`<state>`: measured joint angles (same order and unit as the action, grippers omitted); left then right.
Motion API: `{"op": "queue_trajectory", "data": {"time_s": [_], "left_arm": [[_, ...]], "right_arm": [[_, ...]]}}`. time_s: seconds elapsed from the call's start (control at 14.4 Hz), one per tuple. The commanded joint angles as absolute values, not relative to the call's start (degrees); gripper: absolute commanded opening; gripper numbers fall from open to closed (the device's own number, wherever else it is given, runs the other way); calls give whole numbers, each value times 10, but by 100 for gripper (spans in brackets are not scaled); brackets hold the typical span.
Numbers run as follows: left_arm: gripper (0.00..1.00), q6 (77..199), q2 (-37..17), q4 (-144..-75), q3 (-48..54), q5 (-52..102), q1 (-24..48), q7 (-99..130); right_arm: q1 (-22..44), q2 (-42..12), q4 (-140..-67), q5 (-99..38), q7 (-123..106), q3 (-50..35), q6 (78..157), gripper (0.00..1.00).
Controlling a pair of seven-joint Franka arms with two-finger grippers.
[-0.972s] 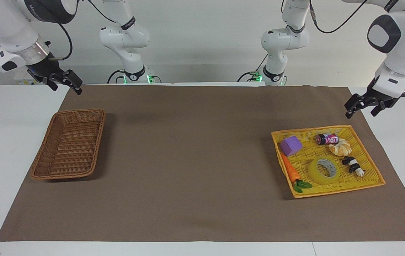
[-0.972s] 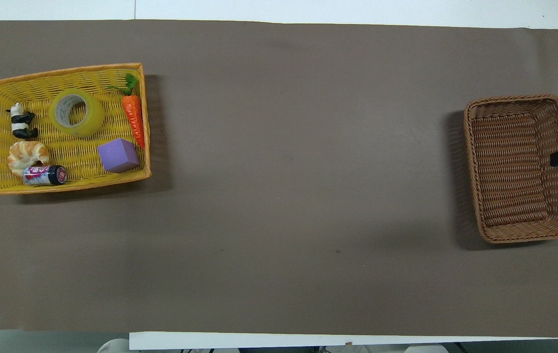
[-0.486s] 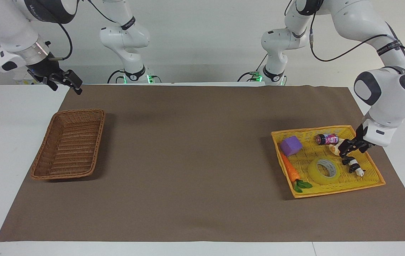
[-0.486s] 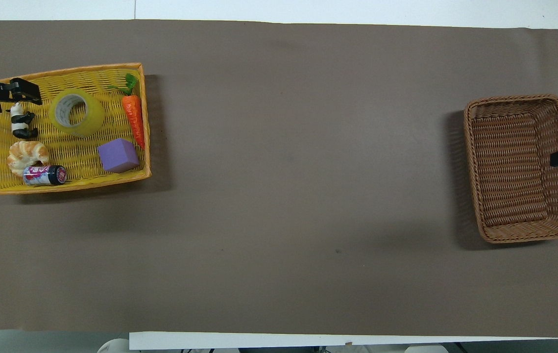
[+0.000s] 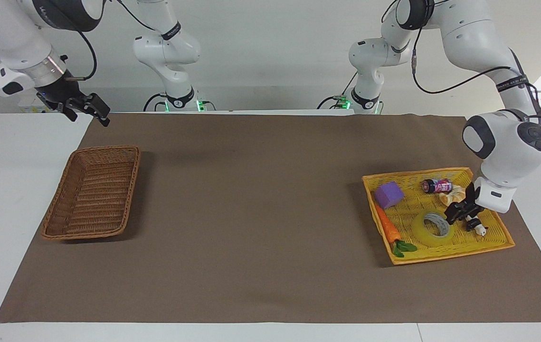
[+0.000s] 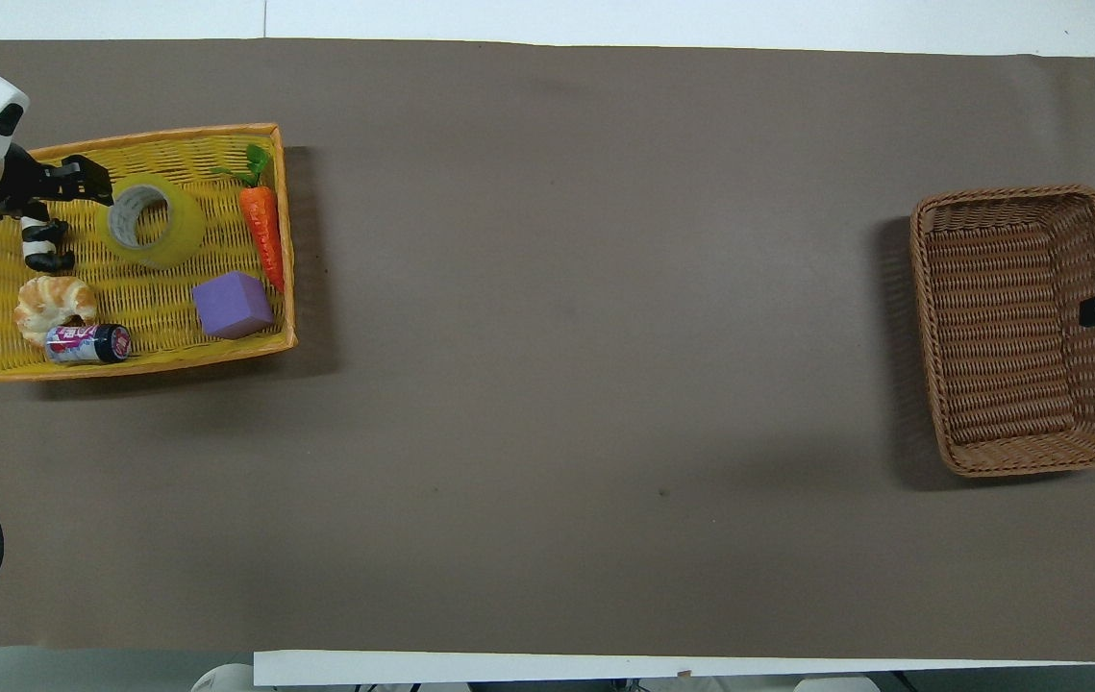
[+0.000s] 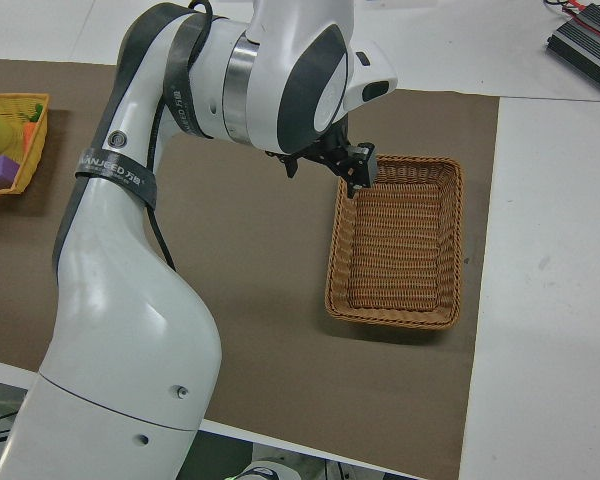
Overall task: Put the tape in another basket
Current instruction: 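Reach the left gripper down to the clear tape roll and grasp it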
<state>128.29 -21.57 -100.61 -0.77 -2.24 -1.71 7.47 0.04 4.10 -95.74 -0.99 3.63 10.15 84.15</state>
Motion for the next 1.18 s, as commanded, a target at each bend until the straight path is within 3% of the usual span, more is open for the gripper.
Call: {"op": "queue_trajectory", "data": {"time_s": [0.0,0.42,0.49,0.62,0.69,0.97,1.11], "left_arm": [[80,1359,-215,-1067,-11,-29,-12,87],[79,1403,-226,-1105,-11,-29,-1,84],[67,1412,-226,-1111,-11,-29,0,84],[8,1399,-225,-1109,-11,-29,-2,84],[0,1391,-225,-1104,-11,-29,-2,83],[0,1316,-231,-1029,-11,-29,-4,83],[0,1195,-228,-936,-8,-20,0,83]], "right_arm": [[-2,50,-966,-5,25,98,838,100],[-2,50,-966,-5,25,98,838,100],[-2,50,-966,-5,25,98,838,100],[-2,50,-966,-5,25,98,838,100],[-2,50,-966,-5,25,98,838,100],[-2,50,-966,-5,25,98,838,100],[-2,50,-966,-5,25,98,838,100]]}}
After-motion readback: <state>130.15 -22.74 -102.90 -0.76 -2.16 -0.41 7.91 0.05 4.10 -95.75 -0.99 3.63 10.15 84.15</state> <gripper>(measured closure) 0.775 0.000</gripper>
